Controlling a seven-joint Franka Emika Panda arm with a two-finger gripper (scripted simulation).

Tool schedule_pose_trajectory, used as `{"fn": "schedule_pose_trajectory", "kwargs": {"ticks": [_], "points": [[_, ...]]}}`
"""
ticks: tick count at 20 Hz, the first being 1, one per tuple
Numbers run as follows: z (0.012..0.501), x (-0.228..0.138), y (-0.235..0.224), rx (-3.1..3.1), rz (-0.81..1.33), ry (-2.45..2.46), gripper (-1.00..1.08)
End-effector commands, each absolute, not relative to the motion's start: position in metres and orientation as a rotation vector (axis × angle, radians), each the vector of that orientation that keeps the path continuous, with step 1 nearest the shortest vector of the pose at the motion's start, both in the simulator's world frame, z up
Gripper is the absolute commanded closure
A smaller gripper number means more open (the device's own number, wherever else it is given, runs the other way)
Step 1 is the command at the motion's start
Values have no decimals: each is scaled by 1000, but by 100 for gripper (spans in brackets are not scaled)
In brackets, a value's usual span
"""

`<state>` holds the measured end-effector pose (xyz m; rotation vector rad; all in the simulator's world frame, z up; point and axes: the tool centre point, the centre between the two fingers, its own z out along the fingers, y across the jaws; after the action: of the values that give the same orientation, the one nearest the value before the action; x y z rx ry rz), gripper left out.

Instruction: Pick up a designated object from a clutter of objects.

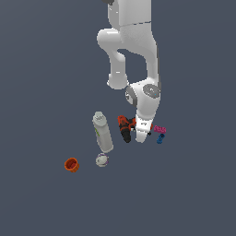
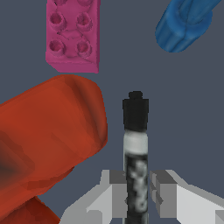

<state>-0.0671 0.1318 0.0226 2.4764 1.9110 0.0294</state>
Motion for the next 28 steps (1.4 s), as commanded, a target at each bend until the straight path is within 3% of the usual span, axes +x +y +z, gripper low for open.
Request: {"fn": "schedule_pose_trajectory", "kwargs": {"ticks": [1, 13, 28], "points": [[23, -67, 131, 2478, 29, 1908, 108], [61, -65, 119, 2477, 25, 1911, 108], [190, -58, 80, 2481, 17, 1922, 108]]}}
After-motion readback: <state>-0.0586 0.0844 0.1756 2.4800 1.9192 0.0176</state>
